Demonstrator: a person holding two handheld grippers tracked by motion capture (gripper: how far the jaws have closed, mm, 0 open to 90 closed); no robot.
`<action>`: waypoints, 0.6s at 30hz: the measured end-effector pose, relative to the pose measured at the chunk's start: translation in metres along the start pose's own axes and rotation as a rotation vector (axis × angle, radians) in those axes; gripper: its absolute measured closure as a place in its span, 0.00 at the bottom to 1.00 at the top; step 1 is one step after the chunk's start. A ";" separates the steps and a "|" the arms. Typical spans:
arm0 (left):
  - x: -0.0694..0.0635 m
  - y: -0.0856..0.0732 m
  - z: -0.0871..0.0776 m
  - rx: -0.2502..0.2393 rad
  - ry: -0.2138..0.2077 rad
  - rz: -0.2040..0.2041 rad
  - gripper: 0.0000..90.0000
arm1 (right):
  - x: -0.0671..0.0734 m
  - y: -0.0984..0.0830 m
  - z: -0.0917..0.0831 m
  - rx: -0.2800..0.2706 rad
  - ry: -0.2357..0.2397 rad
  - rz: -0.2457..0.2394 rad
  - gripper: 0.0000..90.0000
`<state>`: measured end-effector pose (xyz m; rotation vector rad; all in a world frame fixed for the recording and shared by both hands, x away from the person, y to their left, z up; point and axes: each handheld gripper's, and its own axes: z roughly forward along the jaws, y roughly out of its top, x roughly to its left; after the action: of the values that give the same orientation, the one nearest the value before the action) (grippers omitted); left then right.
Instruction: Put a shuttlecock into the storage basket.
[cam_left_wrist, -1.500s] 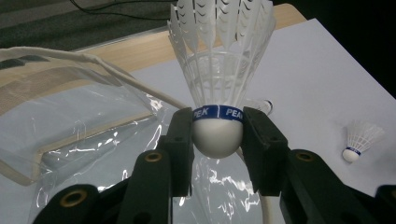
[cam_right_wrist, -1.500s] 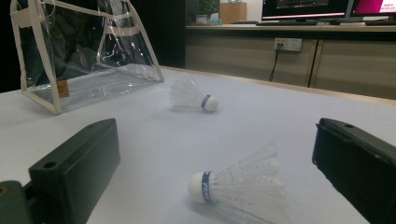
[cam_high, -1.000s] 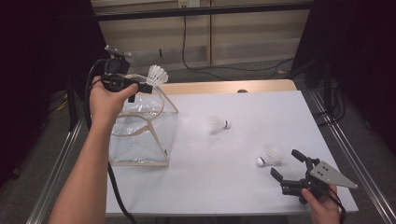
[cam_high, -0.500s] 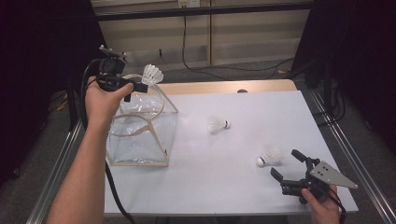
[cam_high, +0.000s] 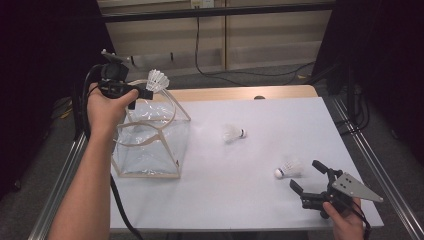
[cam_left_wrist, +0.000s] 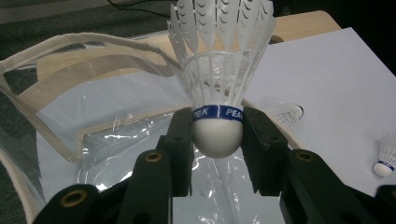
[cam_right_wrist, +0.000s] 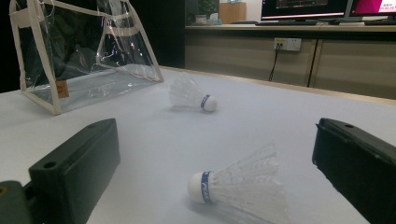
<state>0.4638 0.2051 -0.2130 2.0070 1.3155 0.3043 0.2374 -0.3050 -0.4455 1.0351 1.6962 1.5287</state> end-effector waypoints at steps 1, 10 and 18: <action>0.001 0.000 0.000 0.000 0.006 0.000 0.73 | 0.000 0.000 0.000 0.001 -0.001 -0.001 0.01; 0.009 -0.004 0.000 0.004 0.029 -0.016 0.73 | 0.000 0.000 0.000 0.001 0.001 -0.001 0.01; 0.014 -0.007 0.003 0.005 0.039 -0.039 0.73 | 0.000 0.000 0.000 0.001 -0.001 -0.001 0.01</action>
<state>0.4666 0.2175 -0.2225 1.9867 1.3786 0.3233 0.2375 -0.3052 -0.4455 1.0354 1.6972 1.5265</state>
